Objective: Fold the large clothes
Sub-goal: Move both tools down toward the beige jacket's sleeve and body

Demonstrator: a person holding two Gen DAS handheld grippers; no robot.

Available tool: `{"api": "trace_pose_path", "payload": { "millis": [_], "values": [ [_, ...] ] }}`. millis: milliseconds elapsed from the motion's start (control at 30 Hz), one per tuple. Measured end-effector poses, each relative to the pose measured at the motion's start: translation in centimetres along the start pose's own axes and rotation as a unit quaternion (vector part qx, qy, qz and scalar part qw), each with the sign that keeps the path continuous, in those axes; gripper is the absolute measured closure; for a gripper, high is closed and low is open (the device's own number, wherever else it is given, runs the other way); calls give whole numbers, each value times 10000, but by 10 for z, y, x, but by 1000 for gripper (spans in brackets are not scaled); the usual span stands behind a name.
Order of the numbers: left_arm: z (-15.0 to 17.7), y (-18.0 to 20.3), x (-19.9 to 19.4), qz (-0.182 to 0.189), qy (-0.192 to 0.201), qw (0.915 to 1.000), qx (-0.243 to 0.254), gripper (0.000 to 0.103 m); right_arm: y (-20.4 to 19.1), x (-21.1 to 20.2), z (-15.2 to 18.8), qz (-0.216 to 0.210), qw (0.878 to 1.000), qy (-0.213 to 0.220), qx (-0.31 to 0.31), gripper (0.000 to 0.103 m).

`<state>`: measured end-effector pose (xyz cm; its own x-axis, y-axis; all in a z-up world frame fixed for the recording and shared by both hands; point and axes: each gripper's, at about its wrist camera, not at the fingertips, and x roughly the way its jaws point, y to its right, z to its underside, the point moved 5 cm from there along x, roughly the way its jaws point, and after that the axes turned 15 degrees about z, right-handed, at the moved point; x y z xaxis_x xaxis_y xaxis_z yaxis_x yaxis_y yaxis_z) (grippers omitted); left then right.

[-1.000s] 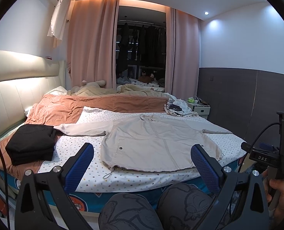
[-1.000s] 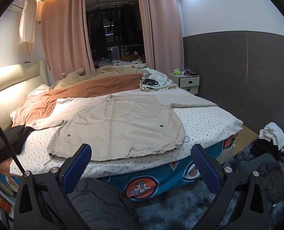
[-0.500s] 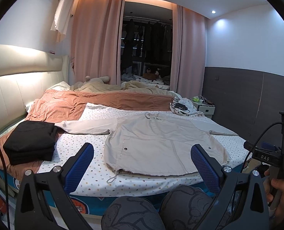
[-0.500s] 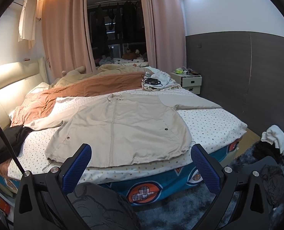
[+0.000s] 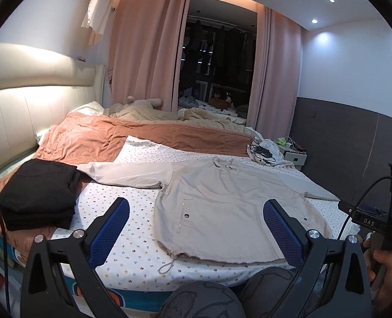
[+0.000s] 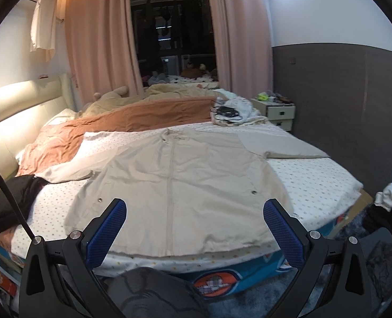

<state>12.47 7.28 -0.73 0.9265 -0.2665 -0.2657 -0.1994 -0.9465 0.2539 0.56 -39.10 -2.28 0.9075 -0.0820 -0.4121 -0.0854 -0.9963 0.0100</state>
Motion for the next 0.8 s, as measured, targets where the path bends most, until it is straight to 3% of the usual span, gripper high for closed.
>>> {"api": "trace_pose_path", "payload": {
  "millis": [333, 800],
  "values": [
    [-19, -53, 53, -241, -212, 9993, -211, 0, -29, 57, -31, -500, 9987, -49, -59, 0],
    [-37, -149, 111, -718, -460, 9934, -762, 0, -80, 149, -66, -1183, 9920, -441, -40, 0]
  ]
}}
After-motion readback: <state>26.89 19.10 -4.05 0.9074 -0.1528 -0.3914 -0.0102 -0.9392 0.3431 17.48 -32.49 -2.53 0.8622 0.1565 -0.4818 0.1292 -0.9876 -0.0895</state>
